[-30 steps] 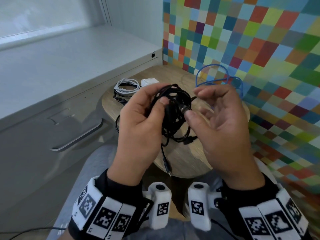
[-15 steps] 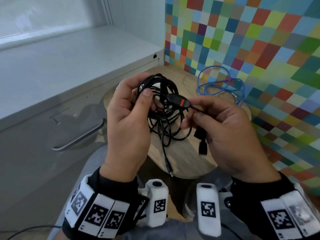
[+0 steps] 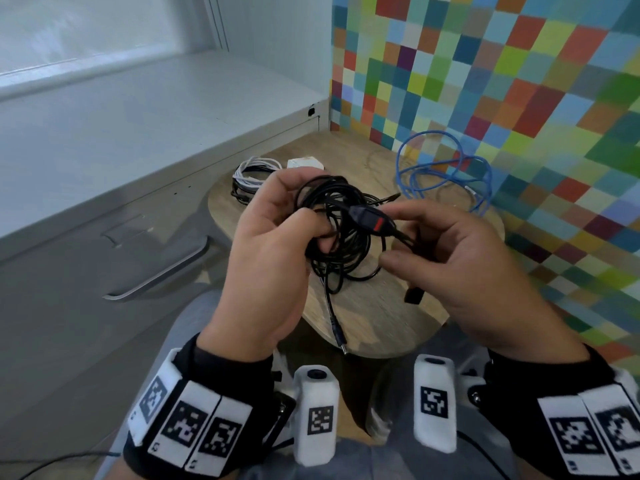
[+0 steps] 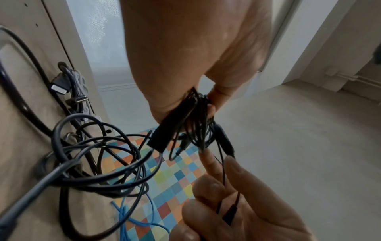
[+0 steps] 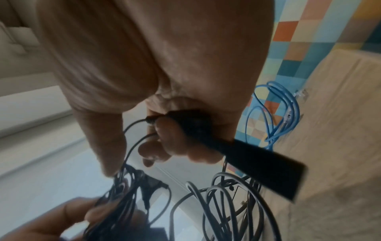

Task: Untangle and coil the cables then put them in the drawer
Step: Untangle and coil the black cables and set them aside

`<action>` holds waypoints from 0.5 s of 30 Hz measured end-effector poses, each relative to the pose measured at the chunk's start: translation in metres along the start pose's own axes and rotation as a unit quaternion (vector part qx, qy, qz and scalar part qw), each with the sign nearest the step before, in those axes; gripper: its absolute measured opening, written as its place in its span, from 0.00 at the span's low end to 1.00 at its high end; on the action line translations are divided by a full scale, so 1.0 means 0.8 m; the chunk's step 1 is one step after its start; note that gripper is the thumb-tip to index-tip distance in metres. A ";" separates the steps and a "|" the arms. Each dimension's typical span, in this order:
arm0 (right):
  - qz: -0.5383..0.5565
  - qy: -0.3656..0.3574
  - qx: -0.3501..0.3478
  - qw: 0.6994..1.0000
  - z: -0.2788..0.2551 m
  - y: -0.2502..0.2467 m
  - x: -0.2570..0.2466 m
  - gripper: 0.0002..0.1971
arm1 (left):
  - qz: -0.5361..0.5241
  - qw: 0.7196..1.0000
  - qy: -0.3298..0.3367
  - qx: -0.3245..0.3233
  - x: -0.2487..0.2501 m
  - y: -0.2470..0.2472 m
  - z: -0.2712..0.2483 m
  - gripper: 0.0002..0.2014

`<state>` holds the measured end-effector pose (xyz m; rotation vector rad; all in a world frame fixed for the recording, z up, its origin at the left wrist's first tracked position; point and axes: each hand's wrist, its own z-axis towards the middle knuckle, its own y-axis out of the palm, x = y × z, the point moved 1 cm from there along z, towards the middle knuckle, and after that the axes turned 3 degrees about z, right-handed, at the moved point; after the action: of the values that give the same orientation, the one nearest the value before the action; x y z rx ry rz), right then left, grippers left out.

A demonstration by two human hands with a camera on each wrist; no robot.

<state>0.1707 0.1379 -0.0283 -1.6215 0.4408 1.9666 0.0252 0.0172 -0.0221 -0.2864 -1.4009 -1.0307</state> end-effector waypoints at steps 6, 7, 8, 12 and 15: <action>0.080 0.002 0.072 0.994 0.003 0.009 0.000 0.08 | 0.054 0.998 -0.013 -0.026 -0.006 0.009 -0.004 0.15; 0.122 0.003 0.077 0.990 0.003 0.006 0.000 0.08 | 0.064 0.997 -0.018 -0.026 -0.006 0.009 -0.004 0.14; 0.160 0.004 0.080 0.984 0.003 0.002 -0.002 0.08 | 0.067 0.997 -0.022 -0.025 -0.005 0.008 -0.004 0.13; 0.263 0.014 0.092 0.960 0.005 -0.012 -0.010 0.12 | 0.077 0.996 -0.026 -0.037 -0.001 0.010 -0.005 0.10; 0.293 0.030 0.105 0.950 0.007 -0.017 -0.011 0.14 | 0.058 0.996 -0.034 -0.058 0.000 0.014 -0.008 0.10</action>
<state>0.1755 0.1498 -0.0177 -1.5259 1.2310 2.1815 0.0379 0.0192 -0.0192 -0.4879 -1.3713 -1.0163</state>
